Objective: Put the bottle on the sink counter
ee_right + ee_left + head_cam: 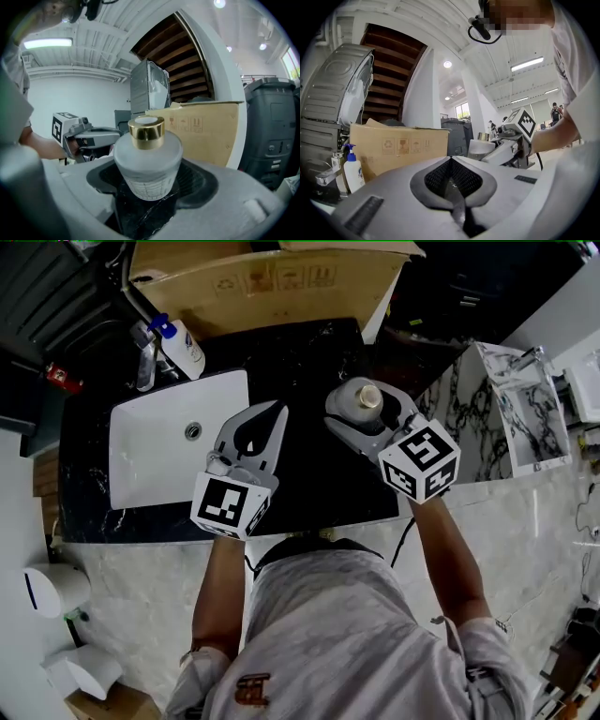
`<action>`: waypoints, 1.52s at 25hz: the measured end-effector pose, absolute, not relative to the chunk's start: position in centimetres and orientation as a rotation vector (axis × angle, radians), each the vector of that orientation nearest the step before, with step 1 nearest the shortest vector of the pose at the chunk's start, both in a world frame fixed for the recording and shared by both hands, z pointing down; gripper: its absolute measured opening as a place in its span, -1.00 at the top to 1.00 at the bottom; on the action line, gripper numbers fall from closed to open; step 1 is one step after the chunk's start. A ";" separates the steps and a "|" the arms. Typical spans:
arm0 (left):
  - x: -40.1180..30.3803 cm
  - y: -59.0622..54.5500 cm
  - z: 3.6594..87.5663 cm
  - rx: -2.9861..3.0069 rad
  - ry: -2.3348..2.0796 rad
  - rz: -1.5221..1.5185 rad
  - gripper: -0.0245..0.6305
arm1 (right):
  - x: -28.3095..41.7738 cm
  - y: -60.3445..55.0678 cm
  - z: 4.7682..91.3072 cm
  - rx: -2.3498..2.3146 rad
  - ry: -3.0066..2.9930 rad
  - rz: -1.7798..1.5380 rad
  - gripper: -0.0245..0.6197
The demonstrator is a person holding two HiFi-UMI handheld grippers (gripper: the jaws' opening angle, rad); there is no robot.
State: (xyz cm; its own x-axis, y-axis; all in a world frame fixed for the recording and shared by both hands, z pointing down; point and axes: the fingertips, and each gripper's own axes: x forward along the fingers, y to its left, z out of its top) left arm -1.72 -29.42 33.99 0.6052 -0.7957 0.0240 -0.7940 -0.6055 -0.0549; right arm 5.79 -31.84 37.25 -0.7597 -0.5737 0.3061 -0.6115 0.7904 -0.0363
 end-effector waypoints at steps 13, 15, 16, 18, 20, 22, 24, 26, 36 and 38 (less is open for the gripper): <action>-2.6 -31.9 36.7 -2.833 1.377 -0.081 0.92 | 4.9 -34.7 45.5 0.866 -2.473 0.279 -0.10; -2.6 -32.0 36.9 -2.843 1.370 -0.085 0.92 | 4.9 -34.9 46.6 0.860 -2.445 0.296 -0.10; -2.5 -32.1 37.0 -2.847 1.368 -0.087 0.92 | 4.9 -35.0 47.0 0.859 -2.435 0.303 -0.10; -2.6 -32.1 37.2 -2.853 1.364 -0.086 0.92 | 4.9 -35.2 47.7 0.857 -2.422 0.315 -0.10; -2.6 -32.2 37.2 -2.860 1.361 -0.081 0.92 | 4.9 -35.5 48.3 0.854 -2.410 0.324 -0.10; -2.7 -32.3 37.2 -2.865 1.360 -0.076 0.92 | 4.8 -35.6 48.8 0.850 -2.399 0.330 -0.10; -2.9 -32.4 37.3 -2.867 1.360 -0.074 0.92 | 4.8 -35.7 49.2 0.849 -2.389 0.331 -0.10; -3.1 -32.4 37.3 -2.868 1.360 -0.072 0.92 | 4.8 -35.7 49.6 0.852 -2.381 0.334 -0.10; -3.7 -32.4 37.4 -2.878 1.356 -0.068 0.92 | 4.8 -35.6 50.5 0.856 -2.374 0.336 -0.10; -3.7 -32.3 37.6 -2.882 1.353 -0.071 0.92 | 4.7 -35.6 50.5 0.853 -2.378 0.329 -0.10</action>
State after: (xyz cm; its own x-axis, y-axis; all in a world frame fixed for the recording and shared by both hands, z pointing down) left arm -3.66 -32.30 37.56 0.6383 -0.7676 0.0586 -0.7695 -0.6384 0.0201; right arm 4.74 -35.57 50.48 -0.6239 -0.4990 0.6015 -0.6435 0.7647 -0.0331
